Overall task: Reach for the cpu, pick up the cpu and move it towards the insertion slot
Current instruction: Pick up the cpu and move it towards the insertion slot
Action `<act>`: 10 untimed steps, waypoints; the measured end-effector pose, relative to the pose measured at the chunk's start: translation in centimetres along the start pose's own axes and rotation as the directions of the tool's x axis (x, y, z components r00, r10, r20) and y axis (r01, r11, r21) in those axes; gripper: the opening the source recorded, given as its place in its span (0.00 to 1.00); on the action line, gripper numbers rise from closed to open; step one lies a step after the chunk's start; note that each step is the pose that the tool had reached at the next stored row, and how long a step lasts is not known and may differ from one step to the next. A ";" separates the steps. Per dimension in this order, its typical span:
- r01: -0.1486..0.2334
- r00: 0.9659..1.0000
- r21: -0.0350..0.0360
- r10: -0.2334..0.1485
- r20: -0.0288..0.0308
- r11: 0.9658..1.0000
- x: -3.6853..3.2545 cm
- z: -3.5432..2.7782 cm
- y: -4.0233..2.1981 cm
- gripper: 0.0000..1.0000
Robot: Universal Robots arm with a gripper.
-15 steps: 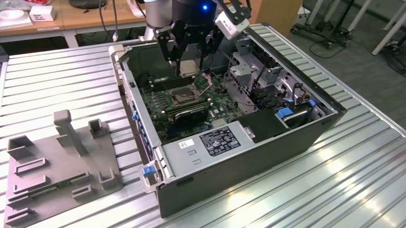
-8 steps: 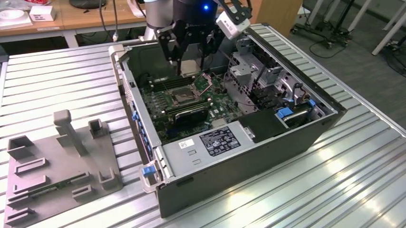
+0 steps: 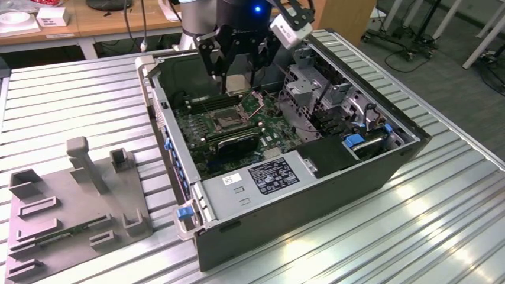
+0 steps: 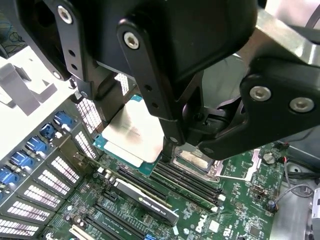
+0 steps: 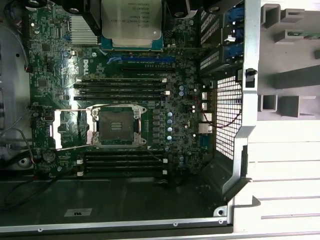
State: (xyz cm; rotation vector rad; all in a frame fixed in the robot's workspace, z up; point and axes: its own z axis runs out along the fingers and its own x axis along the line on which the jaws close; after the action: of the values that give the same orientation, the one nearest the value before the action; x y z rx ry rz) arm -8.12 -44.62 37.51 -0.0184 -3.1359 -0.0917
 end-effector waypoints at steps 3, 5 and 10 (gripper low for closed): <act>0.000 1.000 0.000 0.000 0.000 1.000 -0.08 0.00 0.00 0.55; 0.000 1.000 0.000 0.000 0.000 1.000 -0.15 0.00 0.00 0.55; 0.000 1.000 0.000 0.000 0.000 1.000 -0.37 0.00 0.02 0.55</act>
State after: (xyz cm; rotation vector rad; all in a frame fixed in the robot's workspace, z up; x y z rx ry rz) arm -7.75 -44.61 37.51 -0.0187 -3.1358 -0.0918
